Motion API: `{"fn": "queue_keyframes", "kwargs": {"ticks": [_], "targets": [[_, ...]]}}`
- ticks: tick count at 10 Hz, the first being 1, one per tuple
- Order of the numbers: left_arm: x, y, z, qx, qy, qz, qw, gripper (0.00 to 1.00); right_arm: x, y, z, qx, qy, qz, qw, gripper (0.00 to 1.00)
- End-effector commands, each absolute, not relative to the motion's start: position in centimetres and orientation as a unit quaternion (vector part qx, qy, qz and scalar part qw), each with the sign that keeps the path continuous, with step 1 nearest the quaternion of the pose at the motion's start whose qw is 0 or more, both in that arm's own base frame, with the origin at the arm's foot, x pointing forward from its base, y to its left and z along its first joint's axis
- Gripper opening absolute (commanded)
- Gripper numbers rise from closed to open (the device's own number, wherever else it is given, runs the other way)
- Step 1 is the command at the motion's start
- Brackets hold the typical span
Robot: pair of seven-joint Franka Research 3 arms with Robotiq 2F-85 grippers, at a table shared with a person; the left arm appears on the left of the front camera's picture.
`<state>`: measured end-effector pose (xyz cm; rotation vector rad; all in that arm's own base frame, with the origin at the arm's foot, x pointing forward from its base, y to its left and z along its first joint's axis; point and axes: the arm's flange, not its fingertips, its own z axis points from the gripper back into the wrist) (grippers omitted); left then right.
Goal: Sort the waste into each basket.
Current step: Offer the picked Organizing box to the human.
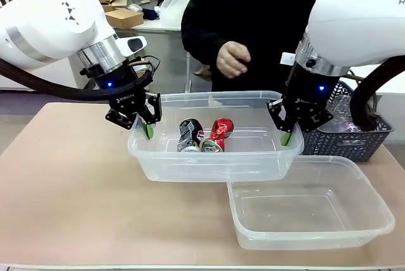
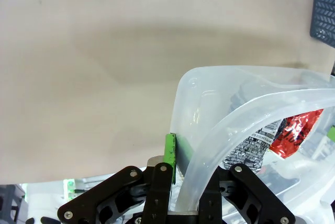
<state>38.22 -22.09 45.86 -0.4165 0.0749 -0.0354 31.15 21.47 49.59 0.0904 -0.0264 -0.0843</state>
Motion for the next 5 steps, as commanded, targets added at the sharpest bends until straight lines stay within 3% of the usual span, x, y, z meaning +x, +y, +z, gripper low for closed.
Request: {"fn": "queue_keyframes", "kwargs": {"ticks": [1, 5], "targets": [[38.35, -21.92, 46.41, -0.213, 0.037, -0.019, 0.976, 0.06, 30.82, 21.47, 49.43, 0.052, -0.011, -0.043, 0.998, 0.03], [38.35, -21.92, 46.41, -0.213, 0.037, -0.019, 0.976, 0.06, 30.82, 21.47, 49.43, 0.052, -0.011, -0.043, 0.998, 0.03]]}}
